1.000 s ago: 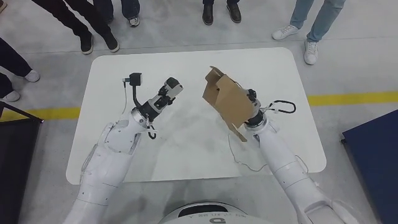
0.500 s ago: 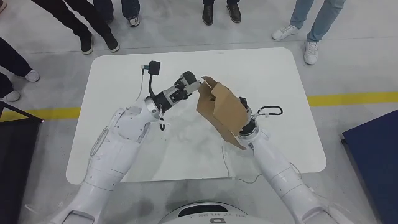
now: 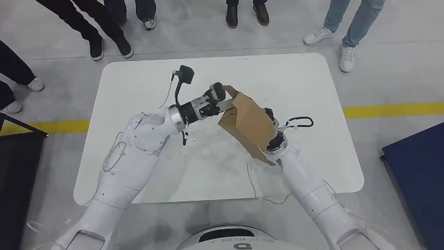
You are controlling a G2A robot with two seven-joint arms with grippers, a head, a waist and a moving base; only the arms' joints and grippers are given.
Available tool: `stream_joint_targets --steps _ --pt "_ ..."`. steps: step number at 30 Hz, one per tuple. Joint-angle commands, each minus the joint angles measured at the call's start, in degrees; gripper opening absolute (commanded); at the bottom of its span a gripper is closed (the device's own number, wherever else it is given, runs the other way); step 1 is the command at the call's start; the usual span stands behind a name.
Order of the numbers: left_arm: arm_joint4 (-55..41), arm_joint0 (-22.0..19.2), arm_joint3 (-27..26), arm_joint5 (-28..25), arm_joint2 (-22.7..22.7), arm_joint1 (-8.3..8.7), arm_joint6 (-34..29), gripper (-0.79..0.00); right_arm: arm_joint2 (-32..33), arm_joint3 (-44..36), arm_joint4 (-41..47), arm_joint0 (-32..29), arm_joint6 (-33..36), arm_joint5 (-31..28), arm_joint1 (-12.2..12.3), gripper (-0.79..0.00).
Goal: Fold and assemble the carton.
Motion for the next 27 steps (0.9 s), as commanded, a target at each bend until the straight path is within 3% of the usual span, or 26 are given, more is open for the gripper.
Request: stream_joint_targets --steps 1,12,17,21,27 --pt "0.7 0.39 -1.57 0.7 -0.68 0.27 -0.66 0.0 -0.11 0.15 -0.02 0.07 -0.03 0.03 0.01 -0.785" --pt "-5.48 4.8 -4.94 -2.55 -5.95 1.36 2.66 0.0 0.18 1.09 2.32 0.77 -0.18 0.19 -0.01 -0.785" --pt "-5.83 6.92 -11.2 -2.09 -8.86 2.14 1.12 0.0 0.59 1.56 7.49 0.91 -1.28 1.29 0.0 -0.785" --pt "-4.39 4.76 -14.91 1.38 -8.29 2.23 -0.34 0.0 0.11 1.52 9.31 1.18 -2.04 2.05 0.18 -0.785" --pt "2.12 -2.83 -15.07 8.64 -5.46 1.96 -2.88 0.0 -1.14 1.74 9.16 1.54 -1.39 1.41 0.5 -0.785"
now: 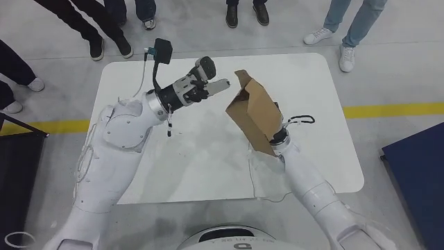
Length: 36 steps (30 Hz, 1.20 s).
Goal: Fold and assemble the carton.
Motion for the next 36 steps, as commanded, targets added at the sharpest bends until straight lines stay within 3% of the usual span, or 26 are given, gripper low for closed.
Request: stream_joint_targets --steps 1,6,16,36 --pt "2.69 -2.37 0.52 2.1 1.32 -0.1 -1.14 0.0 -0.29 0.0 0.13 0.0 0.36 -0.35 0.14 -0.785" --pt "6.4 -5.88 2.17 4.03 4.74 -0.36 -3.59 0.0 -0.46 -0.07 0.93 -0.24 1.08 -1.07 0.7 -0.785" --pt "7.49 -7.95 4.85 3.85 8.89 -0.71 -4.86 0.0 -1.46 -0.44 1.0 -0.36 1.67 -1.66 1.75 -0.785" --pt "5.42 -6.0 5.36 0.47 9.26 -0.39 -2.76 0.0 -3.22 -1.09 2.21 0.12 2.31 -2.3 2.76 -0.785"
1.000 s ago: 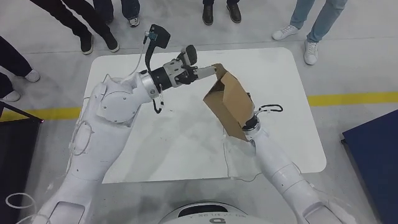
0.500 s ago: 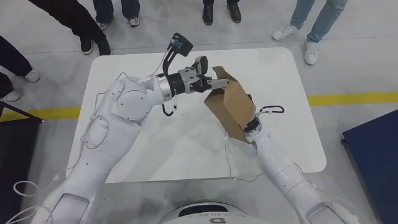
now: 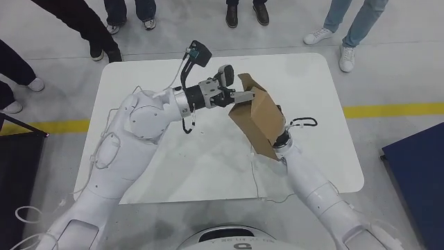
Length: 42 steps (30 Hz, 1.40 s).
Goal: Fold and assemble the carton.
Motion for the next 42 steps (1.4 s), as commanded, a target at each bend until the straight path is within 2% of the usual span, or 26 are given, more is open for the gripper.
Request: stream_joint_targets --steps 1,5,7,9,12,15,16,24,25,29,32,33,36,40,42 --pt "0.06 -0.02 0.02 0.04 0.02 0.0 -0.05 0.0 0.0 0.01 -0.01 0.0 0.0 0.0 0.0 -0.785" --pt "-0.13 0.13 -0.03 0.11 -0.06 -0.01 0.4 0.0 0.0 0.01 -0.01 0.0 0.0 0.0 0.0 -0.785" --pt "-3.67 1.96 0.59 0.36 -1.62 -0.01 4.56 0.0 0.0 0.01 -0.01 0.0 0.0 0.0 0.0 -0.785" --pt "-3.82 3.37 0.85 0.1 -3.78 0.35 5.85 0.0 0.26 -1.04 0.86 -0.59 -1.77 0.09 -0.08 -0.785" --pt "-10.61 6.1 -0.24 -0.76 -6.3 0.69 6.28 0.0 0.96 -2.06 1.15 -1.54 -3.29 1.19 -0.04 -0.785" --pt "-27.37 8.04 -0.96 1.13 -7.29 0.75 2.31 0.0 1.77 -2.69 1.53 -2.28 -3.92 1.92 -0.02 -0.785" --pt "-29.23 8.14 -1.1 1.4 -7.46 0.75 1.87 0.0 2.06 -2.9 1.68 -2.45 -4.03 2.07 -0.02 -0.785" --pt "-30.75 8.42 -1.14 1.79 -7.33 0.67 2.44 0.0 2.27 -3.01 1.72 -2.55 -4.12 2.08 -0.02 -0.785" --pt "-37.16 9.32 -1.06 4.65 -6.67 0.37 3.81 0.0 2.27 -3.01 1.72 -2.55 -4.12 2.08 -0.02 -0.785" --pt "-57.74 9.1 -0.69 16.16 -7.38 0.01 0.83 0.0 2.59 -3.67 -0.27 -2.72 -5.5 0.01 0.02 -0.785" --pt "-69.11 9.96 -1.33 27.16 -9.35 0.21 -1.21 0.0 3.1 -3.43 -6.78 -2.73 -4.17 -2.35 0.39 -0.785" --pt "-73.39 10.6 -1.03 32.53 -9.6 0.26 -1.26 0.0 3.26 -3.01 -10.17 -2.73 -3.17 -3.66 0.61 -0.785" --pt "-75.73 10.64 -2.49 44.78 -11.71 0.99 -1.47 0.0 3.93 -1.53 -17.0 -2.6 -0.62 -6.68 1.13 -0.785" --pt "-75.87 10.82 -4.8 55.75 -14.05 1.94 -2.61 0.0 5.26 -0.47 -23.11 -2.03 1.87 -11.52 1.63 -0.785" --pt "-76.42 11.09 -5.4 58.94 -14.81 2.25 -2.99 0.0 6.01 -0.3 -25.2 -1.75 2.47 -13.92 1.82 -0.785"
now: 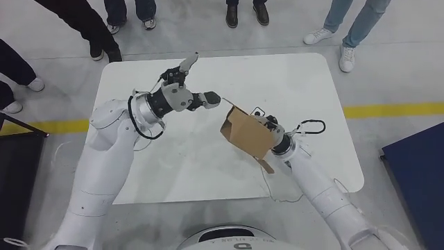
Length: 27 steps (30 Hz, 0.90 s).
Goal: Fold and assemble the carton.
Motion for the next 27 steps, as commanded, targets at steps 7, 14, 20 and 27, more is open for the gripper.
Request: stream_joint_targets --steps 7,14,20,27 --pt "-0.39 0.16 -0.29 2.17 -0.3 0.14 -0.22 0.0 0.33 0.05 -0.9 0.1 0.22 -1.14 0.08 -0.785" --pt "-2.22 0.33 -0.71 3.08 1.52 -0.02 1.25 0.0 0.37 -1.83 -1.54 -0.55 -2.48 -0.78 0.07 -0.785" --pt "-1.11 -1.44 0.04 4.75 3.1 0.1 2.15 0.0 0.88 -2.32 -2.21 -0.96 -2.42 -0.69 0.15 -0.785" --pt "-0.55 -3.67 2.27 5.35 5.25 0.09 1.94 0.0 1.42 -2.25 -3.29 -1.08 -2.15 -1.19 0.21 -0.785"
